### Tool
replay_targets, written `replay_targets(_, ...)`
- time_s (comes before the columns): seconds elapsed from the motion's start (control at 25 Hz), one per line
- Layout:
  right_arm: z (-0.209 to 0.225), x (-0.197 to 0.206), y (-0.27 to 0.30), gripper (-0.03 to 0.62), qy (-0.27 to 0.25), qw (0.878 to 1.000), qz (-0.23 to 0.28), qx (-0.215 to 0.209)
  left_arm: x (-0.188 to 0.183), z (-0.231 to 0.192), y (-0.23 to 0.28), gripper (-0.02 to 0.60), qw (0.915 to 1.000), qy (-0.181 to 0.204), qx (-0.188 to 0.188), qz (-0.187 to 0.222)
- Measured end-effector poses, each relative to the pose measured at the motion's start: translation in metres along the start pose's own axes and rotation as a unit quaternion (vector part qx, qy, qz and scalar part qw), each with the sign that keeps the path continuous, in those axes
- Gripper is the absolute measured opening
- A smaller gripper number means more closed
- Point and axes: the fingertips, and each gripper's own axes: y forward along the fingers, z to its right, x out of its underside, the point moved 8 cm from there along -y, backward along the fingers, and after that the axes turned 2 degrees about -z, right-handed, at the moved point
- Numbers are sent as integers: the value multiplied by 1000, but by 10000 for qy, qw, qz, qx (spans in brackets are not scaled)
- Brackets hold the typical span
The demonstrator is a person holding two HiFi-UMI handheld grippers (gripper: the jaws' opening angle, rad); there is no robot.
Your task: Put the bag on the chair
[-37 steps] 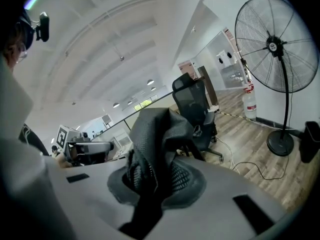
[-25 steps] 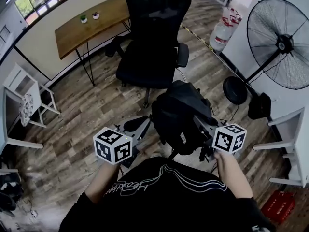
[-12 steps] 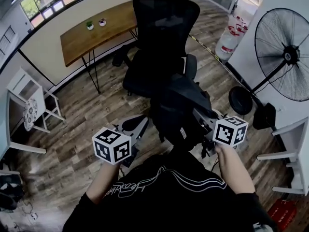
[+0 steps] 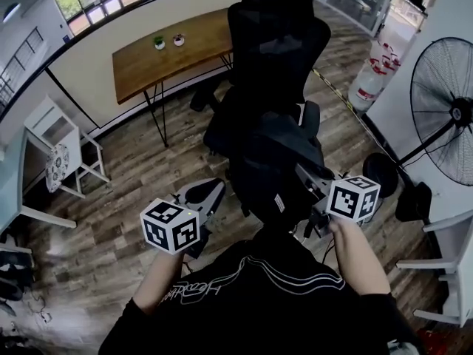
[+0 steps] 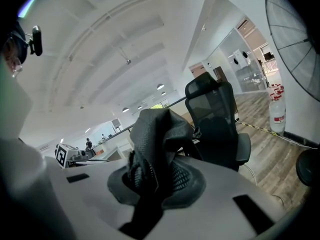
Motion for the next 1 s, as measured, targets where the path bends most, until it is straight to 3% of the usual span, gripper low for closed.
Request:
replay_targets(0.28, 28, -23, 42, 43, -43, 9994, -217, -279, -14, -20, 31, 41, 9997, -69, -203, -87)
replay_targets(0.64, 102, -70, 124, 43, -2, 9968, -533, -603, -60, -72, 116, 41, 9974, -266, -595, -297)
replay_targets(1.0, 171, -135, 207, 43, -5, 9940, -749, -794, -104, -132, 195, 41, 9925, -786, -889, -308)
